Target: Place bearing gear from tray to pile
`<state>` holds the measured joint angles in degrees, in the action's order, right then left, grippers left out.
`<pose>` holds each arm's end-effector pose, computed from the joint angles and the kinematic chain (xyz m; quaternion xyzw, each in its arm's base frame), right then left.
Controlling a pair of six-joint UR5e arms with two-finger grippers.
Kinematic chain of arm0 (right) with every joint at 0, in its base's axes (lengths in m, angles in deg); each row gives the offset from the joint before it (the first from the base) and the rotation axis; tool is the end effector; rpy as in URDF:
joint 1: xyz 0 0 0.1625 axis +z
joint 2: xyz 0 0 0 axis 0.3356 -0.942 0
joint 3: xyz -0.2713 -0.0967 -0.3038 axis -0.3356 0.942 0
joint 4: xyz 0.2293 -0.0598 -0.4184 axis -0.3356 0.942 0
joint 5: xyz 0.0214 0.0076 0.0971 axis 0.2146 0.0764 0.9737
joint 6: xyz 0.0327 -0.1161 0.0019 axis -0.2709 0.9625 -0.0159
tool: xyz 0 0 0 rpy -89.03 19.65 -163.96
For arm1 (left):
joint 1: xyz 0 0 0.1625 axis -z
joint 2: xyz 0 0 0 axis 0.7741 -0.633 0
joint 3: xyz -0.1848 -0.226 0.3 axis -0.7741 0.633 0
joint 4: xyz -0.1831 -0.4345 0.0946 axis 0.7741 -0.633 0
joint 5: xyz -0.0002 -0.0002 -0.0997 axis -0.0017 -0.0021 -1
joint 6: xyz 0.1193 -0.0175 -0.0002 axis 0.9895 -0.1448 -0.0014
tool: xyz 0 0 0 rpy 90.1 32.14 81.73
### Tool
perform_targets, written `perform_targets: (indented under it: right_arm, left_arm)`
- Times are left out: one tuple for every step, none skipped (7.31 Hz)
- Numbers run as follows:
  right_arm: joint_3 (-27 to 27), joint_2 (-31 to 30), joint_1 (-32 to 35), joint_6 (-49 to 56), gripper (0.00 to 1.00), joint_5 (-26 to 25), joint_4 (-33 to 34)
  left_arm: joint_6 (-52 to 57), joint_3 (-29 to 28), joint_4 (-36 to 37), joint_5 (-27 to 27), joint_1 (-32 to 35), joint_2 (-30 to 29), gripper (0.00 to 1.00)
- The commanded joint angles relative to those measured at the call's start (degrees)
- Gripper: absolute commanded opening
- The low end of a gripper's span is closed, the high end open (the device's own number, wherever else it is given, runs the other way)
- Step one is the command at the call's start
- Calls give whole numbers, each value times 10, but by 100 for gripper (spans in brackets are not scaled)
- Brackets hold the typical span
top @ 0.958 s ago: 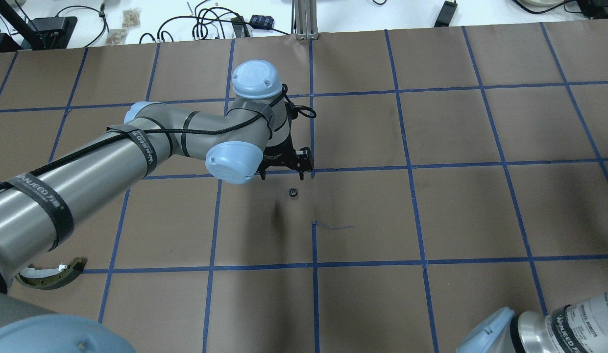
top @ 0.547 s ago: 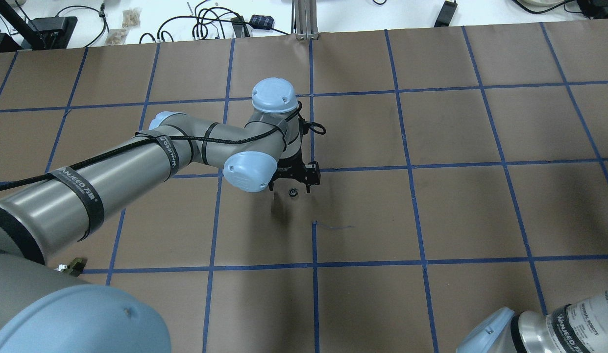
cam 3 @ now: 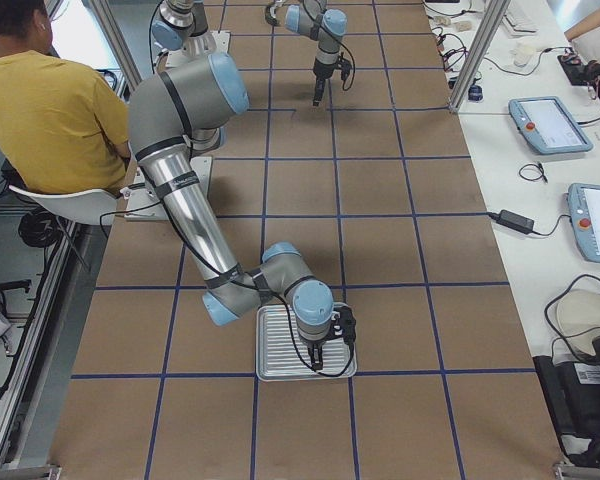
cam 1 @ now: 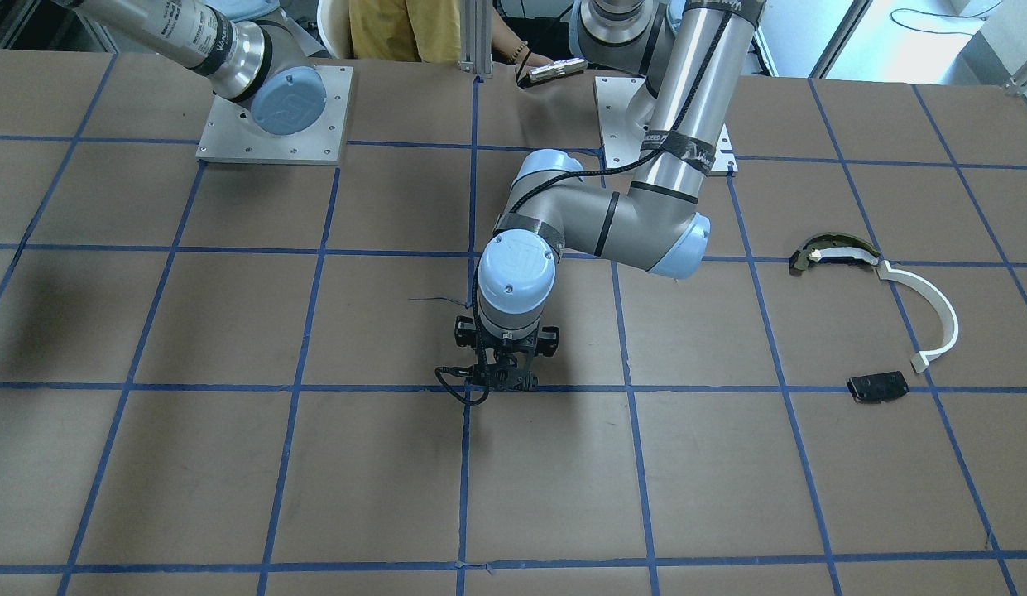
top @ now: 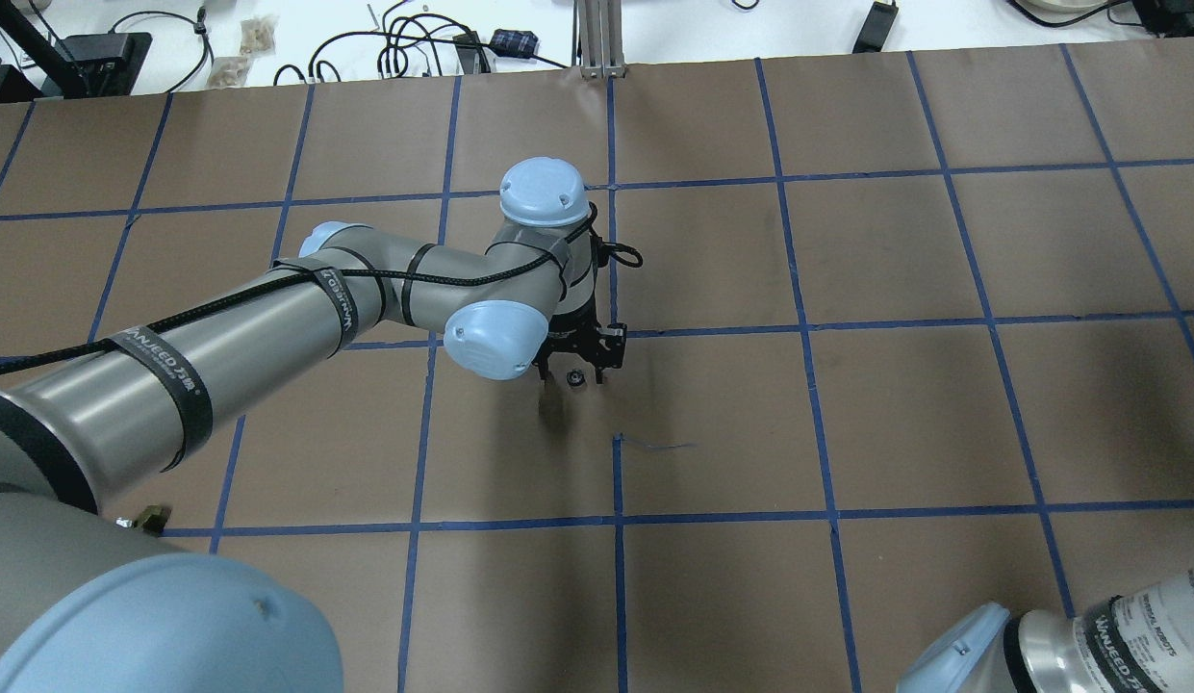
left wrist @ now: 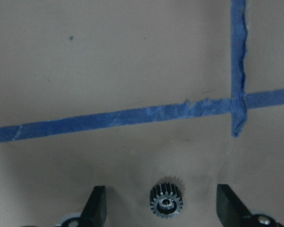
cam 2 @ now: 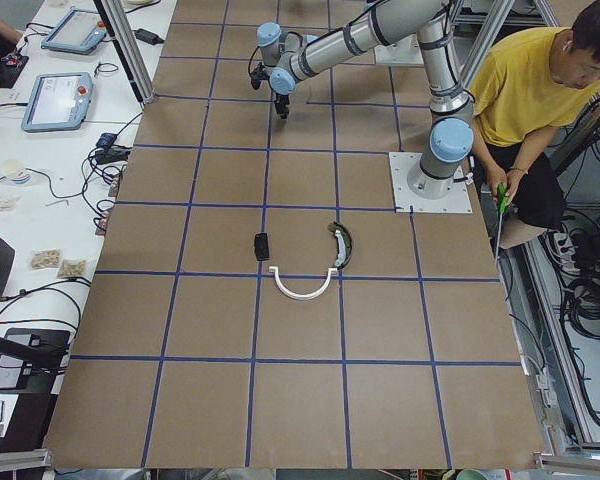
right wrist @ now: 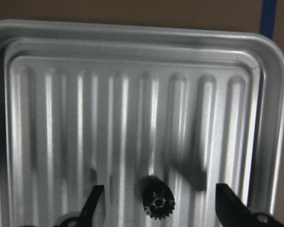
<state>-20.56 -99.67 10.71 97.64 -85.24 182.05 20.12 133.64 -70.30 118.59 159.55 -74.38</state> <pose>-0.5650 -0.4868 0.1132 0.0453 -0.9982 0.0235 0.0304 -0.3393 -0.5669 0.0946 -0.0588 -0.9953 -0.0766 0.0003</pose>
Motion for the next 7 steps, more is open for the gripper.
perform_targets:
  right_arm:
    - [3,-1,1,2,44,-1,6]
    - [4,0,1,1,40,0,2]
    - [1,1,1,0,40,0,-1]
    - [1,1,1,1,39,0,1]
    - [2,3,2,1,33,0,-1]
    - [3,1,3,1,21,-7,-4]
    - [4,-4,10,2,6,-9,-5]
  left_arm:
    - [0,0,-1,4,0,-1,23]
    - [-1,0,0,10,0,-2,5]
    - [-2,-1,-5,10,0,6,0]
    - [-2,-2,-8,11,-1,12,0]
    - [-2,-9,-9,28,-5,13,0]
    - [0,-12,-6,94,-12,14,0]
    - [5,-21,-9,107,-52,23,0]
